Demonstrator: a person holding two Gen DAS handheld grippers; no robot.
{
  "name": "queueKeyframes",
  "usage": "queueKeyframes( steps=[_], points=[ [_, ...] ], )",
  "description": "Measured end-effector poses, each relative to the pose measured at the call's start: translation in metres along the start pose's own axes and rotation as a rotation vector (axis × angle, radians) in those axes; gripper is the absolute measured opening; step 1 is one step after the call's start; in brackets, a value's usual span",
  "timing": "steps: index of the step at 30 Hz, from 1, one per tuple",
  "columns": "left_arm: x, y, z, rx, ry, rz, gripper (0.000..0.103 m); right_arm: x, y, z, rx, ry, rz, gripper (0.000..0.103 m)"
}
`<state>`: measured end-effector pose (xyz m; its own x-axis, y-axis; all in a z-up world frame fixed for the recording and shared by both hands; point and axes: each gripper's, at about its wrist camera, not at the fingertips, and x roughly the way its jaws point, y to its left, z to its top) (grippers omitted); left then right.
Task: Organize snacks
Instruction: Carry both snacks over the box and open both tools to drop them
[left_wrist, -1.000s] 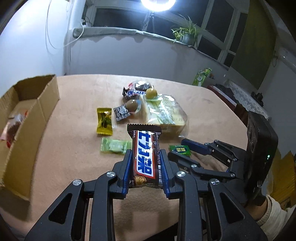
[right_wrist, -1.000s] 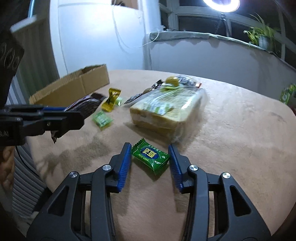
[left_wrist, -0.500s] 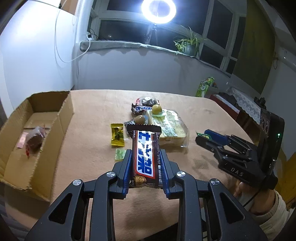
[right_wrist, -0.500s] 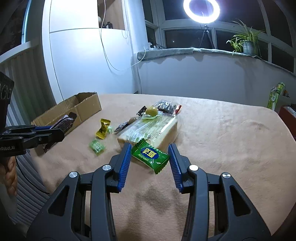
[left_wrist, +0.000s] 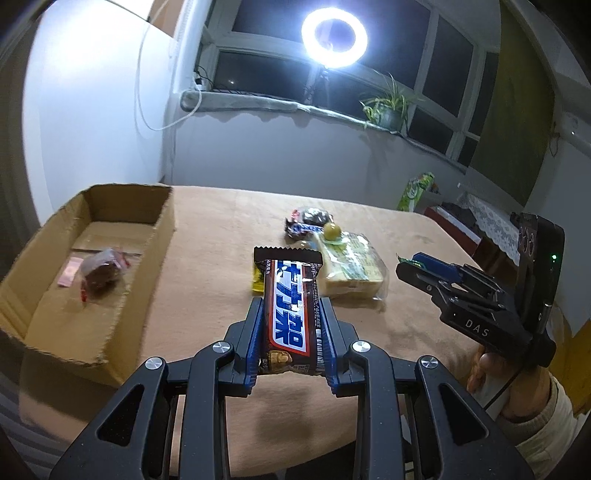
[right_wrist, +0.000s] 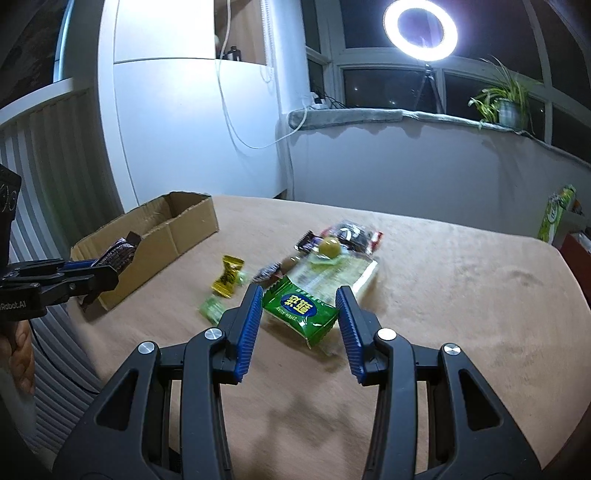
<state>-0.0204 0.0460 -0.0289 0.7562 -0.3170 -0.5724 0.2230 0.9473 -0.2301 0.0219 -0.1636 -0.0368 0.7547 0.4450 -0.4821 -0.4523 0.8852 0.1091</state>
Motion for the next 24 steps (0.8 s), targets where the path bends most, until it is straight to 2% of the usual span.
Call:
queueKeyframes(
  steps=[6, 16, 24],
  points=[
    [-0.019, 0.026, 0.002, -0.035, -0.047, 0.019, 0.026, 0.014, 0.033, 0.020, -0.053, -0.007, 0.030, 0.043],
    [-0.049, 0.090, 0.005, -0.122, -0.121, 0.099, 0.026, 0.046, 0.106, 0.054, -0.148, -0.029, 0.117, 0.043],
    [-0.056, 0.133, 0.004, -0.179, -0.140, 0.143, 0.026, 0.081, 0.165, 0.075, -0.225, -0.029, 0.194, 0.043]
  ],
)
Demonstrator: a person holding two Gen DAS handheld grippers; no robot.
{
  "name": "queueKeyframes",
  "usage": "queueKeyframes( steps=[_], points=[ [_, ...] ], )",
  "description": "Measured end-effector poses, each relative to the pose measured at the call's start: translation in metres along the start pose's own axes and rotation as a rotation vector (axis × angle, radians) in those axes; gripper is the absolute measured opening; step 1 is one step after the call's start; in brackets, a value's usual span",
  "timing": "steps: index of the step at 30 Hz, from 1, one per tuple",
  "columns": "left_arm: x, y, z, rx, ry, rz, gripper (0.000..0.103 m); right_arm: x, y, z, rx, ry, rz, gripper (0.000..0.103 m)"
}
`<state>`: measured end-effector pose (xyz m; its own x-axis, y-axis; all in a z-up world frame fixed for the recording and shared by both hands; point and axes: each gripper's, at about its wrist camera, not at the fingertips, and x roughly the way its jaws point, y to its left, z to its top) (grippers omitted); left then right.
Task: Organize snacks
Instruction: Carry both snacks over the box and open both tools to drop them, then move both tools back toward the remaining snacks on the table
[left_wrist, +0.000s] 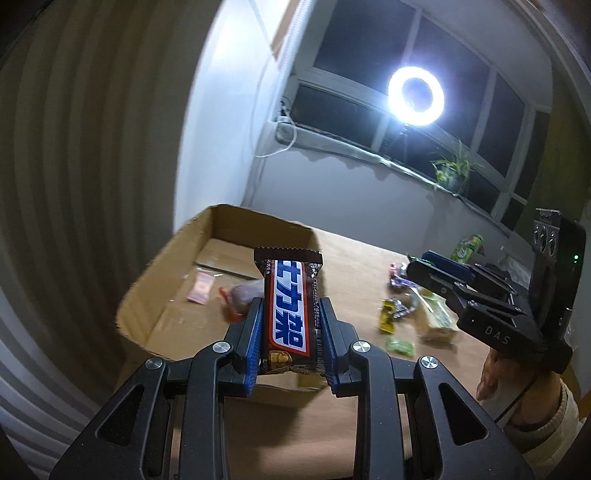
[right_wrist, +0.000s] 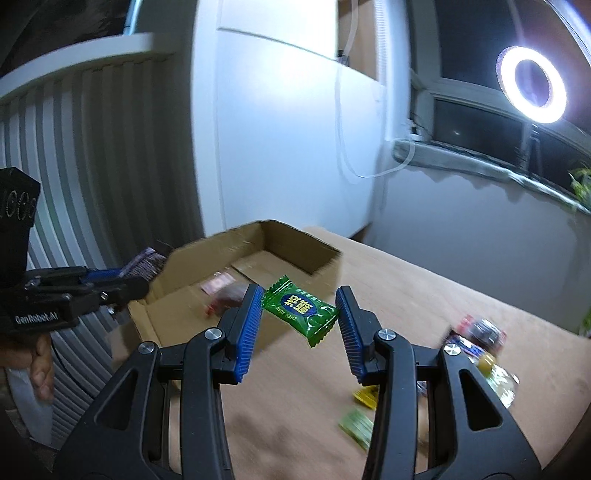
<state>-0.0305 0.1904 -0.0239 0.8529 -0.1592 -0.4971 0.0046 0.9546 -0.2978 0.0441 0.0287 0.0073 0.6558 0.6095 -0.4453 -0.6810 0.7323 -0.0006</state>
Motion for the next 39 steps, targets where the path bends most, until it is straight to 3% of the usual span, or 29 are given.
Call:
queueKeyframes(
  steps=[9, 12, 13, 14, 15, 17, 23, 26, 31, 37, 39],
  points=[
    [0.035, 0.034, 0.015, -0.054, 0.023, 0.007, 0.026, 0.079, 0.030, 0.048, -0.063, -0.013, 0.047, 0.044],
    [0.048, 0.043, 0.019, -0.086, 0.035, 0.011, 0.028, 0.119, 0.032, 0.059, -0.080, 0.052, 0.084, 0.057],
    [0.052, 0.046, 0.019, -0.098, 0.045, 0.033, 0.030, 0.125, 0.031, 0.058, -0.080, 0.064, 0.065, 0.057],
    [0.054, 0.047, 0.019, -0.103, 0.045, 0.047, 0.041, 0.122, 0.030, 0.055, -0.071, 0.051, 0.054, 0.058],
    [0.054, 0.047, 0.019, -0.106, 0.044, 0.053, 0.061, 0.117, 0.028, 0.051, -0.059, 0.039, 0.051, 0.065],
    [0.046, 0.044, 0.015, -0.098, 0.015, 0.066, 0.077, 0.106, 0.024, 0.040, -0.042, 0.031, 0.033, 0.072],
    [0.035, 0.031, 0.011, -0.034, 0.009, 0.157, 0.081, 0.064, 0.013, 0.009, -0.003, 0.024, -0.023, 0.077],
    [0.026, 0.021, 0.014, 0.000, -0.009, 0.188, 0.081, 0.041, 0.008, 0.000, 0.010, -0.001, -0.057, 0.092],
    [0.009, 0.000, 0.017, 0.088, -0.049, 0.251, 0.085, 0.012, -0.001, -0.011, 0.042, -0.019, -0.076, 0.092],
    [0.001, -0.017, 0.016, 0.138, -0.054, 0.259, 0.085, -0.008, -0.004, -0.027, 0.063, -0.015, -0.075, 0.092],
    [0.002, -0.021, 0.016, 0.142, -0.057, 0.263, 0.093, -0.015, -0.005, -0.033, 0.067, -0.009, -0.072, 0.093]
  ],
)
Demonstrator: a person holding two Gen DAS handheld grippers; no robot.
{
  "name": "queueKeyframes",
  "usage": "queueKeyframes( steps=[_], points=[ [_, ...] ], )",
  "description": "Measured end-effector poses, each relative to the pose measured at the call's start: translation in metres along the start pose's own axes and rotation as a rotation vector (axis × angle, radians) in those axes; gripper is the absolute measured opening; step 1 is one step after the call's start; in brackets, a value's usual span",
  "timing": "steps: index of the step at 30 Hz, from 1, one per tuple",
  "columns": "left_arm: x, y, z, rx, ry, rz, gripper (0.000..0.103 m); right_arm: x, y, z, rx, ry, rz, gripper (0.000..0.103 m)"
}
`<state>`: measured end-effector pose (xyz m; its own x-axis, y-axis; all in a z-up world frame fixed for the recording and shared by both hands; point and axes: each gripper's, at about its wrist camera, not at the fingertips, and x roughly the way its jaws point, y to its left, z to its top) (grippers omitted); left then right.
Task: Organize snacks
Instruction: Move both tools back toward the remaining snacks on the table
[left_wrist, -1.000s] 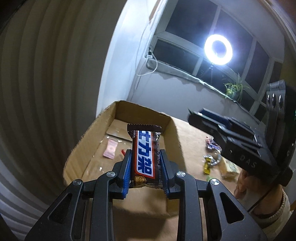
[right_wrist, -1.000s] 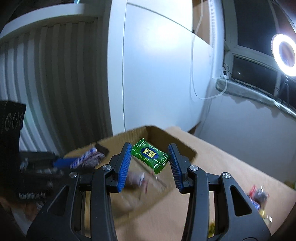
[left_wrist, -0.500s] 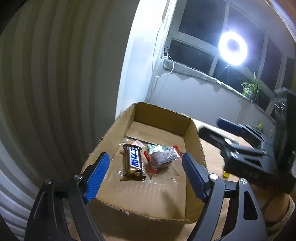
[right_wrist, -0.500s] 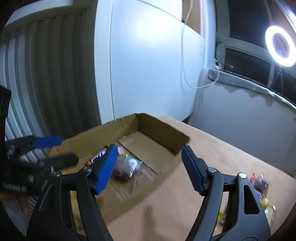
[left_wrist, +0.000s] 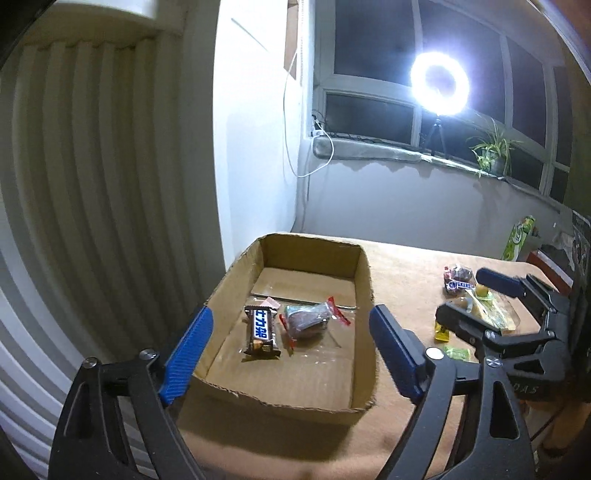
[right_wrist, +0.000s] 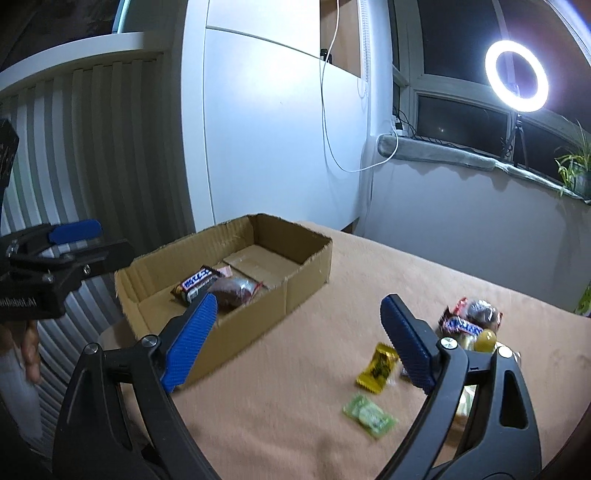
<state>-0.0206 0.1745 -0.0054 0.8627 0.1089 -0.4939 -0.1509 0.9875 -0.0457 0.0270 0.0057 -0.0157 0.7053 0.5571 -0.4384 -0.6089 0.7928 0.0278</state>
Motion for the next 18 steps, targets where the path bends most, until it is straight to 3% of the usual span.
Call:
queueKeyframes(
  steps=[3, 10, 18],
  points=[
    [-0.007, -0.005, -0.001, 0.002, -0.016, 0.018, 0.100, -0.009, -0.005, -0.009, 0.019, 0.001, 0.007, 0.093],
    [-0.011, -0.020, -0.007, 0.017, 0.006, -0.015, 0.100, -0.029, -0.024, -0.033, 0.046, 0.013, -0.031, 0.093],
    [-0.005, -0.049, -0.021, 0.053, 0.062, -0.077, 0.100, -0.034, -0.066, -0.071, 0.149, 0.090, -0.048, 0.093]
  ],
)
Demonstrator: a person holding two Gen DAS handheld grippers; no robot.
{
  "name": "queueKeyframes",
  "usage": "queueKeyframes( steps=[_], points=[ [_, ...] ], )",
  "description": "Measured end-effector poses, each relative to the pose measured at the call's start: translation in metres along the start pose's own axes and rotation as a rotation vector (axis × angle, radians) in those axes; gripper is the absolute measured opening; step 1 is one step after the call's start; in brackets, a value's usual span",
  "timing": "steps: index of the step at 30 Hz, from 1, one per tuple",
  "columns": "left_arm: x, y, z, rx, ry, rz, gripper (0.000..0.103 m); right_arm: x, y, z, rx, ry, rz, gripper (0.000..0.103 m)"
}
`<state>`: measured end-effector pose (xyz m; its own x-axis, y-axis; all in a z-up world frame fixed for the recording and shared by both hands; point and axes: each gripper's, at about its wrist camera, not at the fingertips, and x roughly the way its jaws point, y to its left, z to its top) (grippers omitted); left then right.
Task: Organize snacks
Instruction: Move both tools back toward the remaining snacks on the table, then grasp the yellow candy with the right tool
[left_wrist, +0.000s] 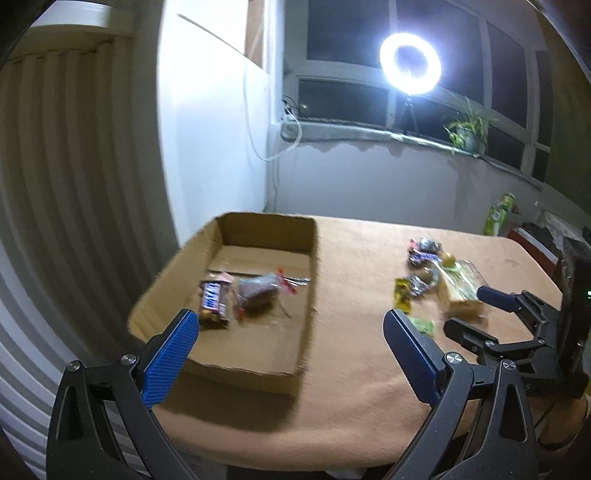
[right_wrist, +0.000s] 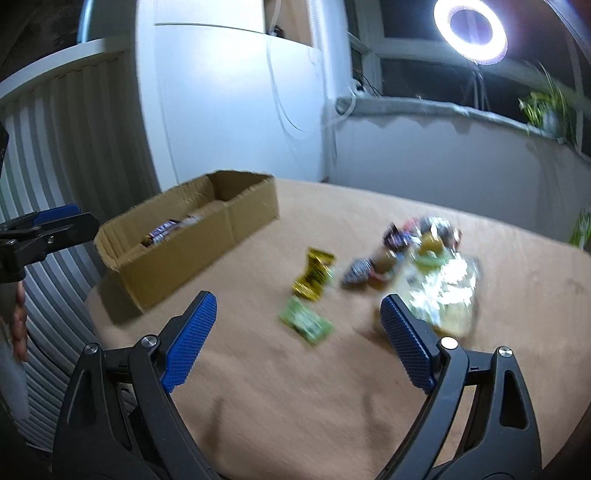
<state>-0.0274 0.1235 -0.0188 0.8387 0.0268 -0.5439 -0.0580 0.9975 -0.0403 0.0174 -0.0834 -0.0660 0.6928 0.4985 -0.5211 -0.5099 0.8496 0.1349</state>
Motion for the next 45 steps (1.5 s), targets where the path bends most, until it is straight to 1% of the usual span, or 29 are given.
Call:
queueKeyframes(
  steps=[6, 12, 16, 20, 21, 23, 24, 25, 29, 32, 34, 36, 37, 39, 42, 45],
  points=[
    [0.011, -0.028, -0.009, 0.046, 0.048, -0.045, 0.100, -0.004, -0.020, -0.008, 0.037, 0.001, -0.013, 0.093],
    [0.021, -0.053, -0.015, 0.078, 0.085, -0.081, 0.100, -0.006, -0.033, 0.001, 0.057, -0.018, -0.001, 0.093],
    [0.032, -0.065, -0.021, 0.054, 0.105, -0.126, 0.100, 0.004, -0.033, 0.024, 0.012, -0.025, 0.054, 0.093],
    [0.049, -0.072, -0.036, 0.005, 0.131, -0.175, 0.100, 0.032, -0.030, 0.048, 0.015, 0.034, 0.161, 0.091],
    [0.052, -0.073, -0.039, -0.002, 0.133, -0.182, 0.100, 0.039, -0.027, 0.052, 0.011, 0.054, 0.175, 0.087],
    [0.054, -0.073, -0.046, -0.016, 0.123, -0.189, 0.100, 0.057, -0.017, 0.057, -0.023, 0.109, 0.188, 0.085],
    [0.054, -0.072, -0.048, -0.019, 0.118, -0.190, 0.100, 0.066, -0.013, 0.058, -0.036, 0.132, 0.188, 0.082],
    [0.054, -0.071, -0.051, -0.025, 0.111, -0.189, 0.100, 0.077, -0.007, 0.059, -0.050, 0.161, 0.186, 0.076],
    [0.054, -0.064, -0.055, -0.046, 0.105, -0.187, 0.100, 0.103, 0.001, 0.055, -0.070, 0.233, 0.156, 0.065],
    [0.055, -0.061, -0.057, -0.048, 0.114, -0.191, 0.100, 0.114, 0.001, 0.048, -0.070, 0.258, 0.139, 0.050],
    [0.057, -0.060, -0.057, -0.047, 0.115, -0.193, 0.100, 0.116, 0.001, 0.046, -0.071, 0.261, 0.136, 0.033],
    [0.059, -0.060, -0.057, -0.044, 0.118, -0.197, 0.100, 0.118, 0.001, 0.045, -0.077, 0.265, 0.129, 0.020],
    [0.060, -0.061, -0.056, -0.041, 0.119, -0.200, 0.100, 0.119, 0.001, 0.044, -0.080, 0.269, 0.127, 0.017],
    [0.064, -0.064, -0.055, -0.033, 0.127, -0.202, 0.100, 0.118, 0.000, 0.043, -0.088, 0.277, 0.119, 0.017],
    [0.068, -0.068, -0.052, -0.023, 0.133, -0.222, 0.100, 0.113, -0.001, 0.041, -0.107, 0.284, 0.159, 0.018],
    [0.076, -0.076, -0.048, -0.001, 0.125, -0.247, 0.100, 0.115, -0.005, 0.037, -0.156, 0.325, 0.177, 0.027]
  ],
)
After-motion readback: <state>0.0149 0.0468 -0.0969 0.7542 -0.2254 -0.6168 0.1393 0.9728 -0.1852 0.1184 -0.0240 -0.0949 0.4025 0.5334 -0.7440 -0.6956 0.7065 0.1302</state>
